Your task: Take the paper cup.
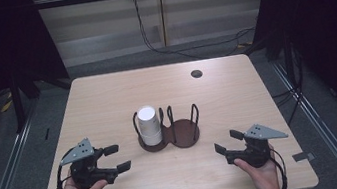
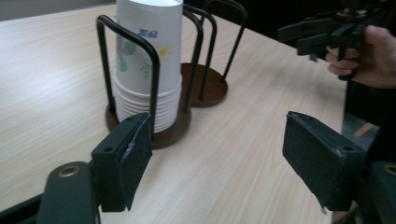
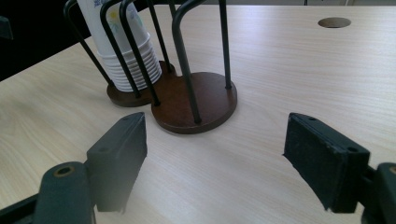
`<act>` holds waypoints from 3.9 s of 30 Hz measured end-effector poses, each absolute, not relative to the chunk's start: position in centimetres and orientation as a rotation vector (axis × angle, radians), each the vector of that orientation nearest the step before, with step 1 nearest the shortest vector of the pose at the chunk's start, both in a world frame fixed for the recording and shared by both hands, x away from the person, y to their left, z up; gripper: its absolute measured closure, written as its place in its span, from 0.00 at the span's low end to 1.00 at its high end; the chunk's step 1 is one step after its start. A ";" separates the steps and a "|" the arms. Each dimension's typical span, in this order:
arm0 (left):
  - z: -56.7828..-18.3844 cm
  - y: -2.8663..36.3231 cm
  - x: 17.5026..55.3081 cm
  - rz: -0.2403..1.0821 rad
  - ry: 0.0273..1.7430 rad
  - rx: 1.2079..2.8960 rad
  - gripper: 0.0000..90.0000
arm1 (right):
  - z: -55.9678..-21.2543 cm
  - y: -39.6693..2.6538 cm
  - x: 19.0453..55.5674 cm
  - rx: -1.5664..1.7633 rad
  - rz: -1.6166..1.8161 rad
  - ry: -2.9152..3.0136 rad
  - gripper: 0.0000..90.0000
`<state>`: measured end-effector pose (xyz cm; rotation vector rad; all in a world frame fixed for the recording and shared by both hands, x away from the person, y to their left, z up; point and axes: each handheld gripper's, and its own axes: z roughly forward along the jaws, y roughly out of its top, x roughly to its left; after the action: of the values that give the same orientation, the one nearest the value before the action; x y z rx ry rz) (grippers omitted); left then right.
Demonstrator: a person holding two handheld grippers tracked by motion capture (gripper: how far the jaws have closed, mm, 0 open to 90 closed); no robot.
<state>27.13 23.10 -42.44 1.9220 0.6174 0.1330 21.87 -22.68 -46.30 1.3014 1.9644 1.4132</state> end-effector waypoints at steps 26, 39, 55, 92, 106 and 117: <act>-36.7 20.9 30.5 0.164 0.535 2.034 0.30 | -46.6 -22.5 22.2 1.320 1.447 2.054 0.23; -35.3 20.3 32.6 0.156 0.552 2.042 0.27 | -46.8 -22.2 22.3 1.302 1.440 2.096 0.23; -34.3 18.4 34.9 0.143 0.548 2.086 0.30 | -46.8 -22.3 22.4 1.310 1.430 2.103 0.24; -34.8 12.2 38.7 0.132 0.527 2.426 0.25 | -46.8 -22.2 22.3 1.289 1.429 2.115 0.24; -36.0 11.3 39.8 0.091 0.516 2.493 0.36 | -46.8 -22.4 22.4 1.300 1.427 2.112 0.24; -36.5 10.2 40.1 0.081 0.538 2.593 0.33 | -46.8 -22.4 22.4 1.299 1.423 2.113 0.23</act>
<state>40.15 10.17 -36.55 2.5926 0.5376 0.0814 22.44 -22.43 -46.81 1.2991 2.1126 1.4228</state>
